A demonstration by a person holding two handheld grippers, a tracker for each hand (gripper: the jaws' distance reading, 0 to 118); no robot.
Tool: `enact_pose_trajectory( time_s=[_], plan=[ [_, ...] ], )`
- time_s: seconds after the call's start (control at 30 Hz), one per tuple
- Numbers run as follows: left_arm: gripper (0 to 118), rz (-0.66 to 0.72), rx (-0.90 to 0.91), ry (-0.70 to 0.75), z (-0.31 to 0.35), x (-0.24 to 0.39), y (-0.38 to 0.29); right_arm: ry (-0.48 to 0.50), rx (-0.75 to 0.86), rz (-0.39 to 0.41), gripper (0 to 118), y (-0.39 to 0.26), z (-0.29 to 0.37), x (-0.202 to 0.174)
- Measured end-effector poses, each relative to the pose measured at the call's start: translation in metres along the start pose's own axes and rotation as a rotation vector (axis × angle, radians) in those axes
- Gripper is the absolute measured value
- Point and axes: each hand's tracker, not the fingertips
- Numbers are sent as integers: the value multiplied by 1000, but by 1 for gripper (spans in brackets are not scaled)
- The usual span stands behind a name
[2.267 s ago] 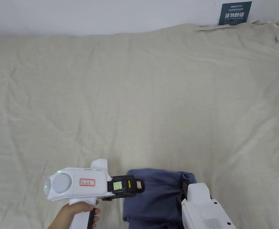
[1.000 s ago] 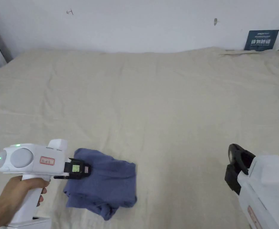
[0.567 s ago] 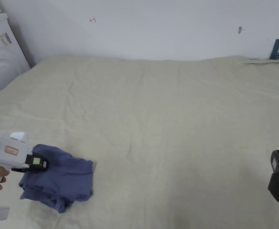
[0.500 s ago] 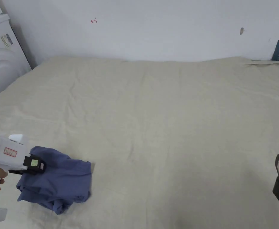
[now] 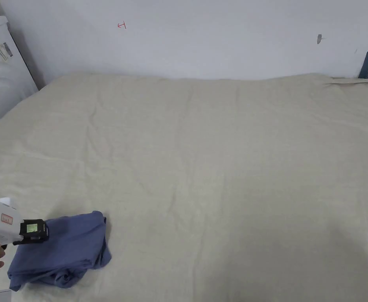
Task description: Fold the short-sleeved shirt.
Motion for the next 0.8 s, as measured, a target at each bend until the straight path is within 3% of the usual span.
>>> enact_pose_trajectory(
  time_s=[0.07, 0.3, 0.53, 0.8],
  plan=[
    [107, 12, 68, 3, 9, -1, -2, 9, 0, -2, 0, 1, 1, 1],
    [107, 55, 326, -20, 58, 4, -9, 39, 26, 2, 0, 10, 8, 6],
    [109, 71, 579, -149, 143, 42, -26, 49, 91, 27, 0, 33, 17, 12],
    [108, 11, 860, -121, 228, 104, -57, 17, 152, 63, 0, 68, 36, 17]
  ],
)
